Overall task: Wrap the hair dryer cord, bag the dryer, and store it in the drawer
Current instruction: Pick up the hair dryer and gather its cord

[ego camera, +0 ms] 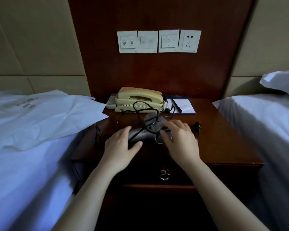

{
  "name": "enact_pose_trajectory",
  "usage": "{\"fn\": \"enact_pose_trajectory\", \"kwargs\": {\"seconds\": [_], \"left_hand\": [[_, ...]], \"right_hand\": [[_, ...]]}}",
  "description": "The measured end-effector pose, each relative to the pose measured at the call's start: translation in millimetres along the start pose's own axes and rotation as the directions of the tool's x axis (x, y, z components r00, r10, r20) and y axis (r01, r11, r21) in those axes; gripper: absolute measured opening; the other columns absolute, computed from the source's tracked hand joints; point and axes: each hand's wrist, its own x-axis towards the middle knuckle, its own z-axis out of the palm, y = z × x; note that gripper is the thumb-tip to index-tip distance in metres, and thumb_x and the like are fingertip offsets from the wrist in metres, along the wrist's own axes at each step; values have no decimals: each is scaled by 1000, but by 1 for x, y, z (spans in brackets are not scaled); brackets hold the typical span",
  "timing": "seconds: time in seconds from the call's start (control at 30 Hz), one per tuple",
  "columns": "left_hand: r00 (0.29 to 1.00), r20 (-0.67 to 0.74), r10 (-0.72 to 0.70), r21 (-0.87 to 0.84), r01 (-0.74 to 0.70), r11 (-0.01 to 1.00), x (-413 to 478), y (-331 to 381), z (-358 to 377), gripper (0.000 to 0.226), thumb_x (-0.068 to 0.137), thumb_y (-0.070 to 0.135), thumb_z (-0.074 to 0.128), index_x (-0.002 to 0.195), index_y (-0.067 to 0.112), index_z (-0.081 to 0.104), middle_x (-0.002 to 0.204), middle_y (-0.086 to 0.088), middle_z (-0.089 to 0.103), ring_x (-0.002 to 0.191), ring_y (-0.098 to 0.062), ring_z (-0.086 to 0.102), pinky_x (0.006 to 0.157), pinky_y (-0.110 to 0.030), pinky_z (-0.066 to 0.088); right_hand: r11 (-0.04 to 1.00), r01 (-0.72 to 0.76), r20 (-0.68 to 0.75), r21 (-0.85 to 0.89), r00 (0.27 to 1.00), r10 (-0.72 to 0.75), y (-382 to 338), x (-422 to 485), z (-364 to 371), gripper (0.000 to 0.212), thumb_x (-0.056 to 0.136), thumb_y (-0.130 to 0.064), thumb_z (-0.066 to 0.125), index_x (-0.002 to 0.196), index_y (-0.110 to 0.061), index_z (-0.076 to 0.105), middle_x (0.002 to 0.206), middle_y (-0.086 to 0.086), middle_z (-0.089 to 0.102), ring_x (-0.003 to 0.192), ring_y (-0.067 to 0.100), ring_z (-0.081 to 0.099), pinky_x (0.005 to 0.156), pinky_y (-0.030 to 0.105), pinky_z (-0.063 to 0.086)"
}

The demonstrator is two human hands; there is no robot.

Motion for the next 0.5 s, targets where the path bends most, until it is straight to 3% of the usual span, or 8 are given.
{"fn": "enact_pose_trajectory", "kwargs": {"seconds": [0.1, 0.2, 0.5], "left_hand": [[998, -56, 42, 112, -35, 993, 1, -1, 11, 69, 92, 51, 45, 148, 18, 23, 151, 1, 31, 141, -18, 24, 114, -39, 19], [992, -118, 34, 149, -16, 989, 6, -4, 19, 65, 91, 52, 45, 145, 18, 29, 146, 0, 38, 138, -21, 30, 113, -40, 20], [985, -170, -6, 224, 45, 974, 16, -5, 28, 62, 87, 58, 47, 135, 19, 41, 131, -5, 50, 122, -29, 44, 101, -42, 29]], "right_hand": [[998, 54, -106, -35, 993, -58, 3, 4, 1, 18, 88, -24, 61, 104, -19, 69, 104, 1, 67, 93, 25, 59, 57, 32, 47], [996, 71, -159, -49, 984, -78, 16, 5, -3, 11, 87, -21, 63, 88, -14, 71, 85, 2, 67, 78, 25, 60, 51, 29, 44], [986, -94, -296, -140, 954, 49, 70, 20, -5, 18, 86, -24, 64, 85, -7, 66, 84, 9, 61, 87, 33, 52, 55, 27, 29]]}}
